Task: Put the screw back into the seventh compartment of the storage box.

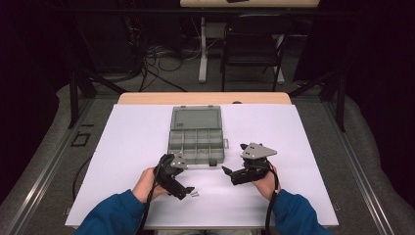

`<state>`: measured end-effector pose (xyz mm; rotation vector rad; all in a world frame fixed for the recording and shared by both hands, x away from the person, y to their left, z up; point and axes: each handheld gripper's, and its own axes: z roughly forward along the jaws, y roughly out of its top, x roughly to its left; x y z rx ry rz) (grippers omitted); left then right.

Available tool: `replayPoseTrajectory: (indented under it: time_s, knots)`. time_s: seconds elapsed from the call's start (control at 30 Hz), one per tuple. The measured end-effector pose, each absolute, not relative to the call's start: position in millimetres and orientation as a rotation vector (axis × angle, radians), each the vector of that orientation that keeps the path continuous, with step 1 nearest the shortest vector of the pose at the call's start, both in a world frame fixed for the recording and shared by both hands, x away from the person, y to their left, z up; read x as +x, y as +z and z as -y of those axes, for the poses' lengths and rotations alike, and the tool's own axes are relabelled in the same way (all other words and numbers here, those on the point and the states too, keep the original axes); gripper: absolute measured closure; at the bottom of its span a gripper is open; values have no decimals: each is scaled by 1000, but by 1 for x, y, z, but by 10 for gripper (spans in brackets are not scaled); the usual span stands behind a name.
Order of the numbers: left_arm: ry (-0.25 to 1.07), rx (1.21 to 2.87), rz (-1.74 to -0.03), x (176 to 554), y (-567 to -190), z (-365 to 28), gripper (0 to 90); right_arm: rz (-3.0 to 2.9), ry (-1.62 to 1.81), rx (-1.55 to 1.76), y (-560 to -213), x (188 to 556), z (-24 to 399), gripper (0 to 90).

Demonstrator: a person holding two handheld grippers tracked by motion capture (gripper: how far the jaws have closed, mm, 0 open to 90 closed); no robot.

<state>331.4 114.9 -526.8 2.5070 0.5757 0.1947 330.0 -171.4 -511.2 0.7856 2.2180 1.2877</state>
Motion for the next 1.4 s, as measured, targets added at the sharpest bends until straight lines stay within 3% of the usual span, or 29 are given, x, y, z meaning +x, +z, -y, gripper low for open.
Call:
replayPoseTrajectory:
  time_s: [0.17,0.5,0.83,1.07,1.4]
  knots:
    - [173,2535,-549,329,-530,-111,57,-2222,1291,777,-512,332,169,4]
    - [144,2544,-518,325,-533,-105,322,-2223,1286,775,-512,331,170,5]
    - [113,2548,-472,322,-534,-102,451,-2220,1285,773,-512,331,170,7]
    - [67,2552,-424,320,-536,-101,615,-2220,1284,772,-512,331,170,7]
    - [43,2585,-384,319,-540,-98,711,-2221,1283,773,-512,331,170,8]
